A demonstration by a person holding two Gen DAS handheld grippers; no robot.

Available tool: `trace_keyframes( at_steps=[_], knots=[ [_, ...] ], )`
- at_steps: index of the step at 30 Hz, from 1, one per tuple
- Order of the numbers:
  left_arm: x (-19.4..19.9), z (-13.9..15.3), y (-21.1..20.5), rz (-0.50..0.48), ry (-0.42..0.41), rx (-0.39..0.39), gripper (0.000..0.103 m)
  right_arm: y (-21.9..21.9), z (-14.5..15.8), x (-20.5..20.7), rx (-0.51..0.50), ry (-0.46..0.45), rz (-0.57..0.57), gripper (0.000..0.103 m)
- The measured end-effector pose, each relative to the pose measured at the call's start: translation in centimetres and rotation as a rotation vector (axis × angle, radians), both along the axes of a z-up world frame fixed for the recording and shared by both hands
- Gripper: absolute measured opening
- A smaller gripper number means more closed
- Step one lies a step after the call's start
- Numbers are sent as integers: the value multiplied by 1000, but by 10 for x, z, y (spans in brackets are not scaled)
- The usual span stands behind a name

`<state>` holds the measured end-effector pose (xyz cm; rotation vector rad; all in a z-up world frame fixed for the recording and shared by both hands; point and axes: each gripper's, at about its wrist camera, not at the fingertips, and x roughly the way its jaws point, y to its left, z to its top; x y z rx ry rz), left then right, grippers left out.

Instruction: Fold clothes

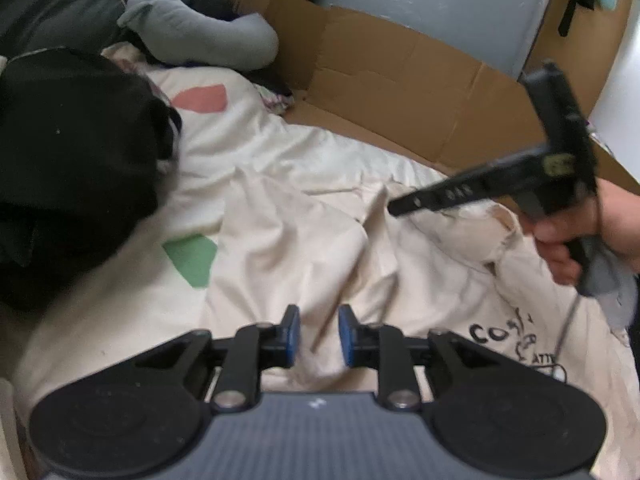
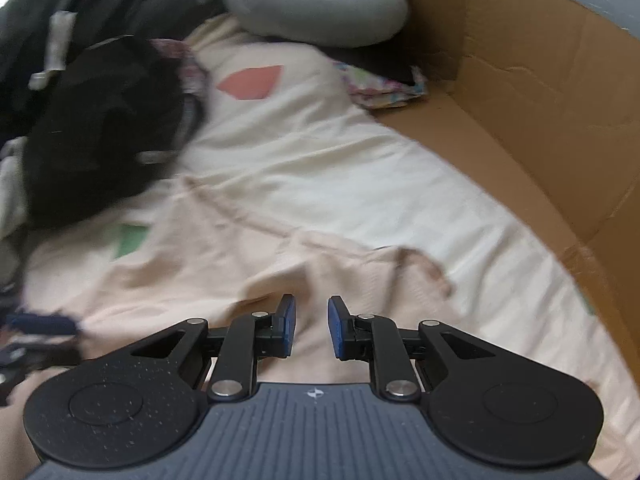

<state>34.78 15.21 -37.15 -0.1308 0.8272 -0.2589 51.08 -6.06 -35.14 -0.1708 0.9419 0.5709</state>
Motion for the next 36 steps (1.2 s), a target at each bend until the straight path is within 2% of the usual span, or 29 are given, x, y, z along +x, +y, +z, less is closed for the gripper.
trace_keyframes(
  at_steps=[5, 8, 9, 11, 12, 15, 18, 23, 24, 25, 27, 28, 29, 30, 31, 32, 34, 36],
  knots=[
    [9, -8, -4, -19, 26, 19, 28, 19, 2, -23, 66, 67, 119, 26],
    [5, -5, -5, -39, 16, 10, 32, 33, 0, -33, 63, 88, 190, 26],
    [5, -5, -6, -50, 15, 23, 29, 36, -1, -36, 64, 94, 207, 26],
    [6, -6, -6, -61, 14, 33, 16, 41, -2, -40, 71, 113, 233, 26],
    [6, -4, -2, -49, 6, 17, 4, 43, -3, -41, 74, 124, 249, 27],
    [8, 2, 8, -4, -14, -21, 4, 49, -3, -45, 63, 130, 291, 45],
    [10, 3, 16, 26, -11, -55, 0, 56, -6, -43, 49, 146, 323, 47],
    [8, 7, 17, 6, -28, -103, 2, 66, -14, -40, 15, 181, 387, 47],
    [8, 6, 14, -6, -22, -98, 5, 68, -15, -41, 6, 185, 403, 47],
    [8, 5, 10, -17, -15, -90, 12, 70, -16, -43, 0, 183, 417, 47],
    [8, 1, 5, -31, -2, -72, 17, 73, -17, -46, -14, 174, 441, 46],
    [10, -3, 4, -31, 10, -63, 17, 74, -17, -47, -23, 171, 448, 39],
    [12, -6, 3, -31, 23, -55, 17, 75, -18, -48, -27, 172, 453, 24],
    [12, -8, 3, -31, 31, -55, 16, 75, -17, -49, -29, 171, 454, 19],
    [13, -10, 4, -32, 38, -57, 8, 74, -17, -50, -30, 169, 455, 13],
    [14, -12, 5, -33, 44, -59, 3, 74, -16, -51, -32, 168, 456, 7],
    [12, -9, 9, -10, 35, -80, 2, 71, -13, -53, -31, 156, 451, 0],
    [12, -5, 15, 16, 21, -104, 1, 68, -11, -57, -28, 148, 444, 0]
  ],
)
